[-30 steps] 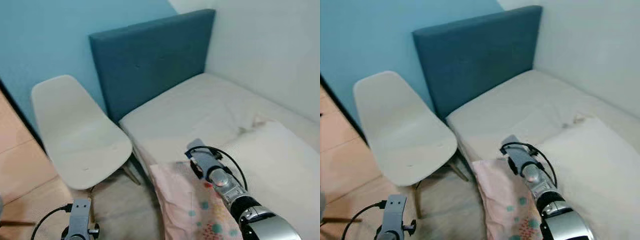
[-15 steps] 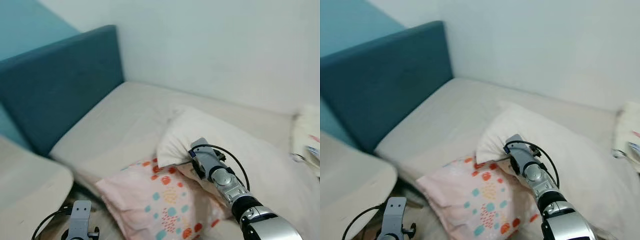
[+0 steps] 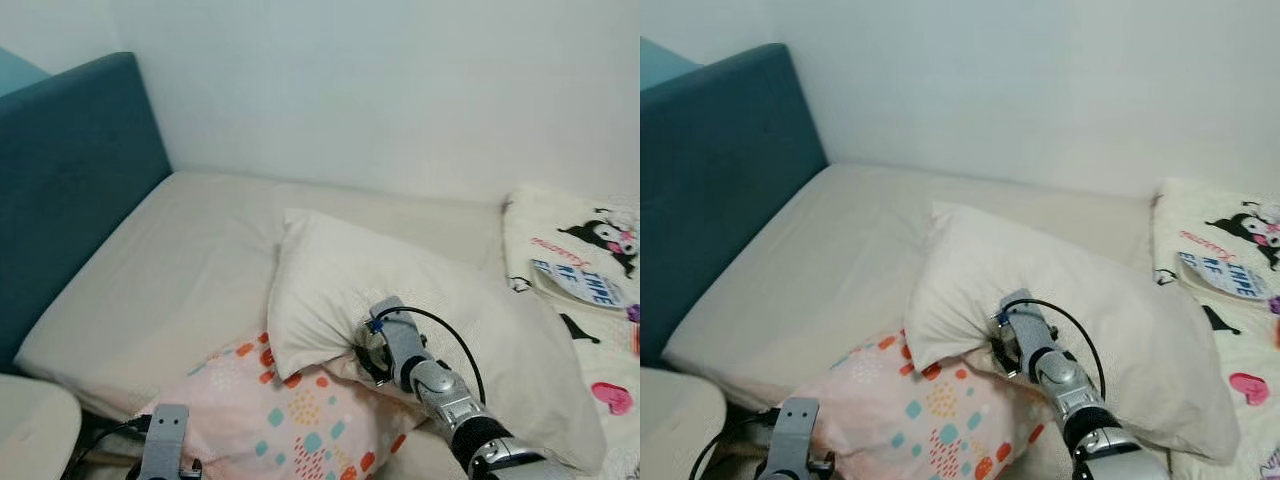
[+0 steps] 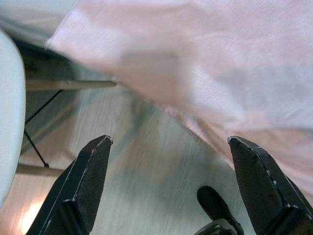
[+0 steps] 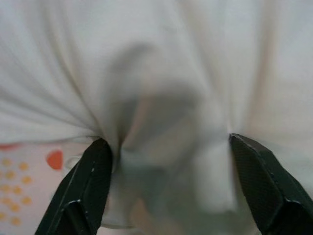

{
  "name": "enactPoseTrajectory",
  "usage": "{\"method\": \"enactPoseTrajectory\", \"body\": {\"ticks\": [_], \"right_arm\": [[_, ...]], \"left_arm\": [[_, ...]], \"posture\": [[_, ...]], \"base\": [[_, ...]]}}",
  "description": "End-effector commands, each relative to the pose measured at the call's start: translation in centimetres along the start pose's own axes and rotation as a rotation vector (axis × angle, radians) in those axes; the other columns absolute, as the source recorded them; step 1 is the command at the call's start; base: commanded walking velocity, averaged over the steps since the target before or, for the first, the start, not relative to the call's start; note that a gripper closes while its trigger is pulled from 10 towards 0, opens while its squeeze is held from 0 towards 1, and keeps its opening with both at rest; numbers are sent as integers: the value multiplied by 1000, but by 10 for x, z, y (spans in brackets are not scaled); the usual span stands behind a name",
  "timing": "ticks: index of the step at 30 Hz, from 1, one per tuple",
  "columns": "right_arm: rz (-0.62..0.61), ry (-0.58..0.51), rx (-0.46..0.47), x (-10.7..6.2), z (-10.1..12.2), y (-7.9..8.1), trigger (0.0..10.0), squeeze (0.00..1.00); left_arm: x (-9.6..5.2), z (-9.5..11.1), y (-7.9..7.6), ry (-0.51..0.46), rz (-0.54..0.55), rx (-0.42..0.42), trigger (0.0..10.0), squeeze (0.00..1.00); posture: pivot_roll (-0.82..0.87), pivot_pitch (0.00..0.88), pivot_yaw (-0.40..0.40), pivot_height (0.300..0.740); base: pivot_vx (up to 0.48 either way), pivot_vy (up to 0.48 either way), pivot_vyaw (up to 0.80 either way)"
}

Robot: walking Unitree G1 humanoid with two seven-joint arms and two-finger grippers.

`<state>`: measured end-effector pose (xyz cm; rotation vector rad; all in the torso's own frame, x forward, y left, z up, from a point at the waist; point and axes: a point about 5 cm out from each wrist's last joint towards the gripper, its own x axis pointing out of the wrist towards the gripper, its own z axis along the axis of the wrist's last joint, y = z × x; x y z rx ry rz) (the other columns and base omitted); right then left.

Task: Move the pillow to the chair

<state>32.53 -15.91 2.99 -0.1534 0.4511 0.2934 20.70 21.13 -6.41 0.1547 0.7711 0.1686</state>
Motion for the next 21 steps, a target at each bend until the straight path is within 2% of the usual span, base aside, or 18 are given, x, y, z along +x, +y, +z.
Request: {"method": "enactPoseTrajectory", "body": {"ticks": [1,3,6,8,9,10,11,14,21], "right_arm": [[-40,-9,139,-5,-7,-9,10000,0],[-57,-49,245,-6,-4,-16,10000,0],[-54,-105,334,-8,1,-23,10000,0],[-52,-152,427,-9,7,-28,10000,0],[-52,-152,427,-9,7,-28,10000,0],[-48,-194,536,-9,12,-31,10000,0],[-53,-205,578,-9,13,-32,10000,0],[-69,-204,617,-8,13,-33,10000,0],[-75,-225,679,-9,12,-33,10000,0]], "left_arm": [[-2,-11,2,44,1,15,10000,0],[-3,-12,4,46,3,22,10000,0],[-3,-12,5,48,7,28,10000,0],[-3,-12,5,50,11,28,10000,0],[-3,-12,5,50,11,28,10000,0],[-3,-15,6,71,25,11,10000,0],[-3,-17,6,81,30,2,10000,0],[-4,-21,7,113,42,-16,10000,0],[-6,-25,7,121,44,0,10000,0]], "posture": [[-155,9,33,740],[-156,11,36,740],[-157,12,36,740],[-158,12,36,740],[-158,12,36,740],[-157,14,35,740],[-157,14,35,740],[-159,16,37,740],[-156,24,35,740]], "base": [[0,0,-719],[0,0,-719],[0,0,-721],[0,0,-719],[0,0,-719],[0,0,-719],[0,0,-719],[0,0,-721],[-453,0,-719]]}}
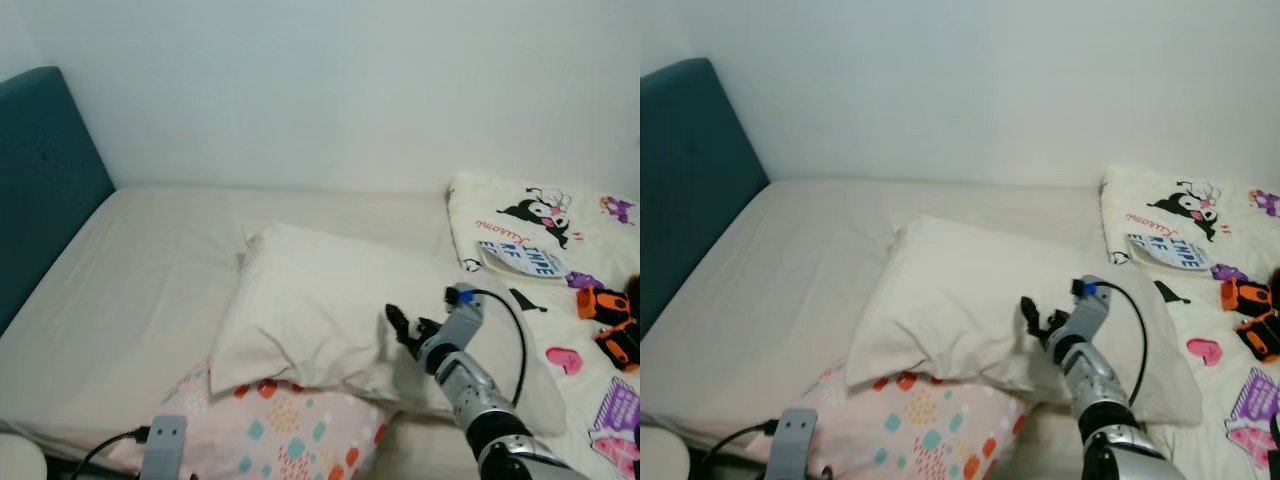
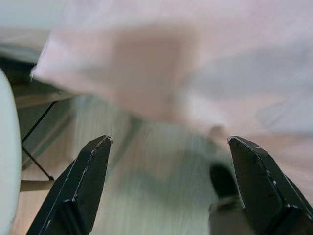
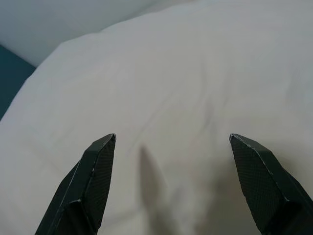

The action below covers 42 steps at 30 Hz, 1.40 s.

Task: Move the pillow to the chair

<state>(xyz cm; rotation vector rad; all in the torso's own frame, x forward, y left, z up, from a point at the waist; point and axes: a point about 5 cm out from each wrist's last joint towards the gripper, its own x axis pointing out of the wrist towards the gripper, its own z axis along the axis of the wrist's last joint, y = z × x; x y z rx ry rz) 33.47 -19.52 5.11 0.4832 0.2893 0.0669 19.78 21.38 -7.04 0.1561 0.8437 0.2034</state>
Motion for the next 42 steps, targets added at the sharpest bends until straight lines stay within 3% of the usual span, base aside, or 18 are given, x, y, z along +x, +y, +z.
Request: {"method": "enactPoseTrajectory", "body": {"ticks": [1,9,13,14,17,25,32,42], "right_arm": [[5,6,53,-1,-6,2,10000,0],[-32,6,144,-3,-5,-4,10000,0],[-114,21,220,-8,-14,-15,10000,0],[-159,-6,290,-14,-17,-26,10000,0],[-197,-53,364,-21,-18,-38,10000,0],[-166,-79,408,-24,-18,-41,10000,0],[-81,-69,404,-14,-17,-22,10000,0],[206,-66,300,10,-3,36,10000,0]], "left_arm": [[-3,-14,6,46,17,6,10000,0],[-3,-16,6,48,18,21,10000,0],[-3,-16,5,47,17,27,10000,0],[-4,-15,3,37,1,43,10000,0],[-4,-15,2,28,-21,104,10000,0],[-4,-15,2,30,-10,99,10000,0],[-3,-12,6,24,19,90,10000,0],[-3,-13,7,26,21,95,10000,0]], "posture": [[-158,28,36,740],[-163,38,34,740],[-163,40,33,740],[-163,45,34,740],[-164,46,36,740],[-161,45,41,740],[-157,42,50,740],[-145,39,54,740]], "base": [[0,0,-725],[0,0,-718],[0,0,-684],[0,0,-663],[0,-312,-221],[0,-469,0],[0,-133,0],[0,0,476]]}}
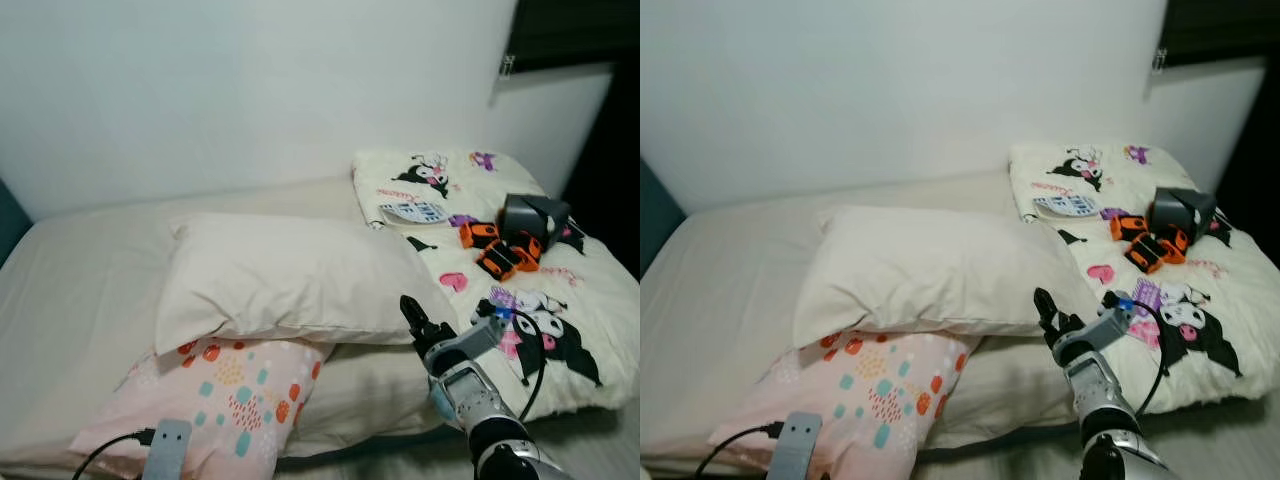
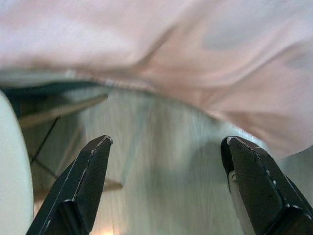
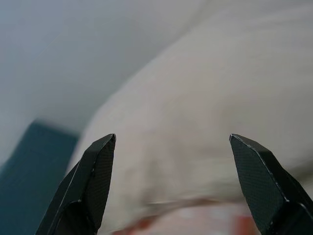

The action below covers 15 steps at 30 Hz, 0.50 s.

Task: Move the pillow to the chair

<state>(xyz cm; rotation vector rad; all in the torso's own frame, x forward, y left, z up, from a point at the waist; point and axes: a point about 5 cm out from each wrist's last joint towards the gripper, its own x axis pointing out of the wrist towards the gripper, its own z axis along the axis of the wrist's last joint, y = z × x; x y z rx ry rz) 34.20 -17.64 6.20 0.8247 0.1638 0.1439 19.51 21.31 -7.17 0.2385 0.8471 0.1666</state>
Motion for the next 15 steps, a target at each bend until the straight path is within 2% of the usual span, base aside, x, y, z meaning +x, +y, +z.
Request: {"method": "enactPoseTrajectory", "body": {"ticks": [1,10,15], "right_arm": [[59,50,-19,5,-12,13,10000,0],[68,71,-2,6,-18,16,10000,0],[26,91,12,-2,-26,5,10000,0]], "left_arm": [[-2,-11,7,34,20,8,10000,0],[-2,-13,8,36,17,6,10000,0],[-3,-13,8,32,4,-1,10000,0]], "posture": [[-143,37,52,740],[-144,35,54,740],[-145,28,55,740]], "base": [[0,0,788],[0,0,790],[0,0,791]]}}
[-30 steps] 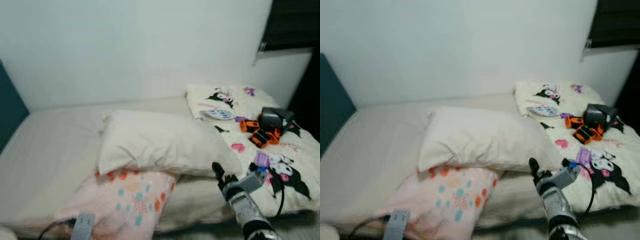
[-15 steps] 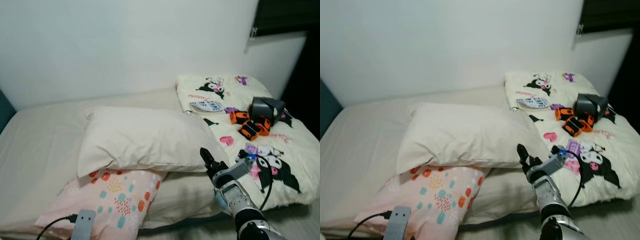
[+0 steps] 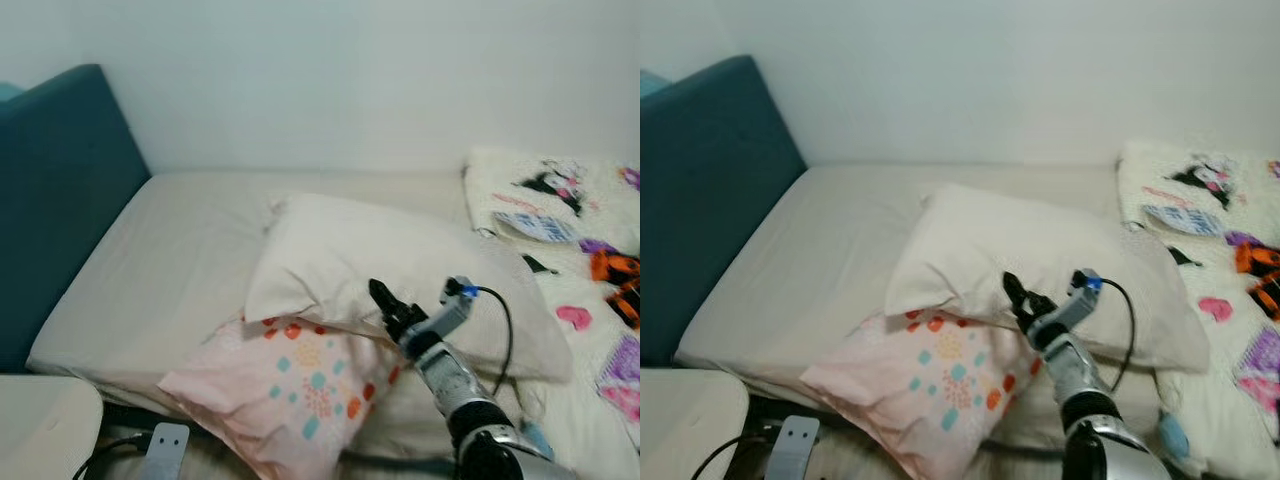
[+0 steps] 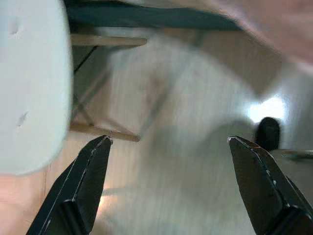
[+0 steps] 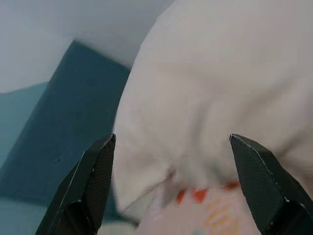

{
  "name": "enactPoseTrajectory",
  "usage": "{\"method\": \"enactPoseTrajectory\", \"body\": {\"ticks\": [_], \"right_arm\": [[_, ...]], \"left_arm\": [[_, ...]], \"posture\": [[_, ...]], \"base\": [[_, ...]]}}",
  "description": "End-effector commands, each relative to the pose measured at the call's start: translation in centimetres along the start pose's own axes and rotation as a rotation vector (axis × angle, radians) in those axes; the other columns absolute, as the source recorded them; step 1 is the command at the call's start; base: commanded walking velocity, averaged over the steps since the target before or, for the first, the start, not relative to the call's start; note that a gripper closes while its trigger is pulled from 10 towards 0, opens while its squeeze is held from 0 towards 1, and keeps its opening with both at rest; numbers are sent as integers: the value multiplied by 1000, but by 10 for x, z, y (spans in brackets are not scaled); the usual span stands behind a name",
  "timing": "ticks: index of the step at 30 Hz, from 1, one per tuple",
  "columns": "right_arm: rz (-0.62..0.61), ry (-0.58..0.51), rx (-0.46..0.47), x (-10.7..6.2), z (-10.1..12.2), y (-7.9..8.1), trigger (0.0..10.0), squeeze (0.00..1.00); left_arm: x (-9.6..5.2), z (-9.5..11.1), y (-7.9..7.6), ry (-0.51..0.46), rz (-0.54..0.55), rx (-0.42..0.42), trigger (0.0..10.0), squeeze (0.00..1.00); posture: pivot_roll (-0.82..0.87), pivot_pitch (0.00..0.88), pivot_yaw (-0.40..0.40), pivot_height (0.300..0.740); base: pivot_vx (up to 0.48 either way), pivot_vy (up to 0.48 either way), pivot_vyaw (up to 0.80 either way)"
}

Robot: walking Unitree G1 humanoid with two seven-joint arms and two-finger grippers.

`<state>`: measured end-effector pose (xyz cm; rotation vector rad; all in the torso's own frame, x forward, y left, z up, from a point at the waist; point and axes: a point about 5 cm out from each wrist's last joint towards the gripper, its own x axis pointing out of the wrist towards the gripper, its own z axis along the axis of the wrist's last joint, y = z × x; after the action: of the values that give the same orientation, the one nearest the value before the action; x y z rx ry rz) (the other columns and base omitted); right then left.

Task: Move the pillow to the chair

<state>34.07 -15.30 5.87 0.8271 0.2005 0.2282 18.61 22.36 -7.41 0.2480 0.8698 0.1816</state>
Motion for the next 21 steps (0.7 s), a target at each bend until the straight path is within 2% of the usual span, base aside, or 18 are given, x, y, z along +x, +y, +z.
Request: {"method": "enactPoseTrajectory", "body": {"ticks": [1,6,7,9,13,21], "right_arm": [[-53,25,21,-8,-8,-11,10000,0],[-102,12,24,-13,-7,-20,10000,0],[-135,3,21,-15,-6,-23,10000,0],[-160,-3,20,-16,-6,-25,10000,0],[-286,16,0,-22,-7,-37,10000,0],[-396,8,8,-27,-9,-46,10000,0]], "left_arm": [[-1,-3,-2,7,-13,-6,10000,0],[-1,-3,-1,6,-21,-1,10000,0],[-1,-3,-2,6,-25,0,10000,0],[-1,-3,-2,7,-29,1,10000,0],[0,-1,-4,0,-34,-2,10000,0],[0,0,-4,-9,-34,-17,10000,0]], "posture": [[-146,26,56,740],[-148,24,58,740],[-151,19,58,740],[-151,19,58,740],[-150,17,57,740],[-151,23,53,740]], "base": [[0,0,788],[0,0,671],[0,0,0],[0,-480,0],[0,-480,0],[0,0,0]]}}
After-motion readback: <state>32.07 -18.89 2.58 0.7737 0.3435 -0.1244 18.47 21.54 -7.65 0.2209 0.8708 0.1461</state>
